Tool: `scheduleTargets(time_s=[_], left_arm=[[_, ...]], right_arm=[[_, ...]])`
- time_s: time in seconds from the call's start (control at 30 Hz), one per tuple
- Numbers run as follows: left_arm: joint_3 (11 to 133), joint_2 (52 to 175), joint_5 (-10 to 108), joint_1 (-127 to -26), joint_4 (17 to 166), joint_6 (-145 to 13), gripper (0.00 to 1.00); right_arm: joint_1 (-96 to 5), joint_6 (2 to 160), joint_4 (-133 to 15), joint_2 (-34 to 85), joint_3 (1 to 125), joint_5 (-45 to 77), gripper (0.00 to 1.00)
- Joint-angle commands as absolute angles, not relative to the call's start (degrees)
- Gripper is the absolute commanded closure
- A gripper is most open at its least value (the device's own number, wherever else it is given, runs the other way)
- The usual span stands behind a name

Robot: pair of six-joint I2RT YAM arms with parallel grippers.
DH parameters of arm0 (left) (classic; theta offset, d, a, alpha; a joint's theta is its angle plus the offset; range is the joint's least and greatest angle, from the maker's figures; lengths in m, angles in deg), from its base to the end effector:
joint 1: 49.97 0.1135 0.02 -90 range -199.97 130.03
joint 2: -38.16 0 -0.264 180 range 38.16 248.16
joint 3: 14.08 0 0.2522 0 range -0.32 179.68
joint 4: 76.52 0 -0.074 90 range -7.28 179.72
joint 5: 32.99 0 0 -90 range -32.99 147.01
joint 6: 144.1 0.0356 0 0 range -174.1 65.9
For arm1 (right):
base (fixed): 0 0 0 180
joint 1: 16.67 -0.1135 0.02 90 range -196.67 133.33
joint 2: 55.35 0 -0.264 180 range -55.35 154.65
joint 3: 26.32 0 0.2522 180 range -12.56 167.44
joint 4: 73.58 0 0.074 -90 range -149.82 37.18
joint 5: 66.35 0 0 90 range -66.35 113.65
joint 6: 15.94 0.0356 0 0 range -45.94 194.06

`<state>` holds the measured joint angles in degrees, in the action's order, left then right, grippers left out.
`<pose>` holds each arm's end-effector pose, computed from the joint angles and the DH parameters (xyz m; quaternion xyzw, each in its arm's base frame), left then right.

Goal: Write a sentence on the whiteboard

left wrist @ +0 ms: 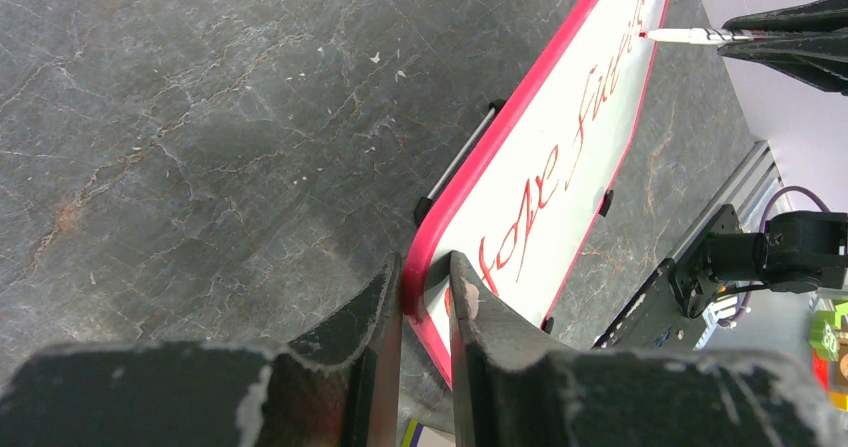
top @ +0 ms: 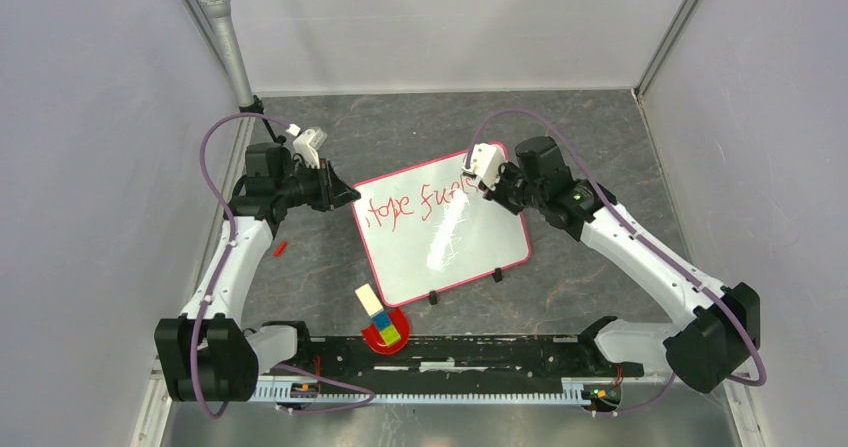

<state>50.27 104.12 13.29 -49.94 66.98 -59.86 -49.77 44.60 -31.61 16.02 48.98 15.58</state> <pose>0.2430 -0.0245 0.2860 0.1205 0.8417 -0.3547 0.3888 0.2262 0.1534 0.3136 -0.4919 0.7504 0.0771 0.4347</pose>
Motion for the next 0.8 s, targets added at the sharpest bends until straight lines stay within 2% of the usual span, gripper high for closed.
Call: scheduleTargets(time_s=[0.0,0.27,0.53,0.67,0.77], left_arm=[[49.65,104.11,13.33,-50.06,65.64,-57.44,0.97],[49.69,104.20,13.37,-50.07,65.65,-57.39,0.97],[50.21,104.04,12.36,-50.06,63.72,-56.03,0.94],[51.99,104.51,12.16,-50.06,58.82,-53.35,0.88],[52.75,104.30,10.65,-50.06,56.34,-51.17,0.77]], right_arm=[[-49.52,45.26,-31.37,15.42,47.99,13.15,1.00],[-50.89,47.64,-31.34,16.53,52.41,7.96,1.00],[-55.69,49.59,-31.60,14.30,51.78,1.82,1.00],[-60.36,50.94,-34.17,14.08,49.20,2.45,1.00],[-62.60,52.26,-37.14,14.43,47.61,2.59,1.00]])
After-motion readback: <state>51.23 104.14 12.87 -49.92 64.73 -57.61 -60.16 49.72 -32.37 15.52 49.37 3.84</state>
